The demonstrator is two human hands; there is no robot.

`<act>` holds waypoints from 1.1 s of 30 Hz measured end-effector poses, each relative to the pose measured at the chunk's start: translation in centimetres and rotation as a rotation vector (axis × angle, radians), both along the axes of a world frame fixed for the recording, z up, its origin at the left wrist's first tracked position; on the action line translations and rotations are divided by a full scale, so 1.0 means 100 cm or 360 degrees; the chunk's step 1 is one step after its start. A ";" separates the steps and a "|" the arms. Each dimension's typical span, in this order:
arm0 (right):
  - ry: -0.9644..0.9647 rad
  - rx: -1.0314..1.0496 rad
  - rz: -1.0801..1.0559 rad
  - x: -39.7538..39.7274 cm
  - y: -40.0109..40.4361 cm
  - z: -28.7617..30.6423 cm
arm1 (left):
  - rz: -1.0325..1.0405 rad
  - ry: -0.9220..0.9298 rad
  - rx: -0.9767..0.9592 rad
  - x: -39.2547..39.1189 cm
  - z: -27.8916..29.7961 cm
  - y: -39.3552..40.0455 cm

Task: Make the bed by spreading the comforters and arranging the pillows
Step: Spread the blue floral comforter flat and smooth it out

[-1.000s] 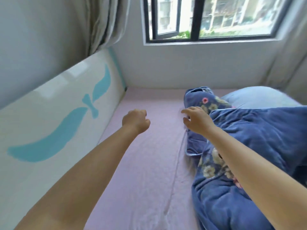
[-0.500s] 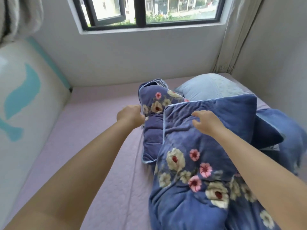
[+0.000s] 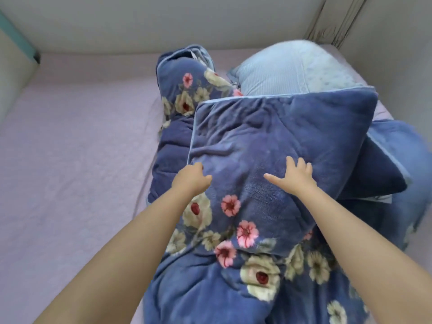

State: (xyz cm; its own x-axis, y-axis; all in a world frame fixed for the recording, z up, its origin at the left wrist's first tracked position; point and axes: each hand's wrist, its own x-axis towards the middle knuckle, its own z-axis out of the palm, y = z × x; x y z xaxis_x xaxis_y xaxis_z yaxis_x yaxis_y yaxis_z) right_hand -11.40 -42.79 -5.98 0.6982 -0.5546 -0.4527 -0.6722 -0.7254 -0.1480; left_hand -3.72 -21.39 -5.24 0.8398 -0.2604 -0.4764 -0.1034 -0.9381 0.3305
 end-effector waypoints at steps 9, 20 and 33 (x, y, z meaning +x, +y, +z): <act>-0.0503 -0.0777 0.0467 0.019 -0.016 -0.102 | 0.0020 0.0110 -0.0091 0.012 -0.122 -0.015; -0.1193 -0.0158 -0.0004 0.024 0.019 -0.093 | -0.0216 0.0047 -0.0407 0.024 -0.098 0.023; -0.1068 0.2228 -0.0088 0.026 0.188 -0.014 | 0.0237 0.0694 -0.0669 -0.036 0.010 0.214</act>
State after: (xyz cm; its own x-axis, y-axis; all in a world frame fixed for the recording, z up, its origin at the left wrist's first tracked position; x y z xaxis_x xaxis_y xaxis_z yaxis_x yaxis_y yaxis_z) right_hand -8.77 -23.96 -7.40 0.9715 -0.0023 -0.2372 -0.2280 0.2668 -0.9364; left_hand -7.33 -0.02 -4.21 0.6326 -0.3951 -0.6661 0.2464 -0.7127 0.6568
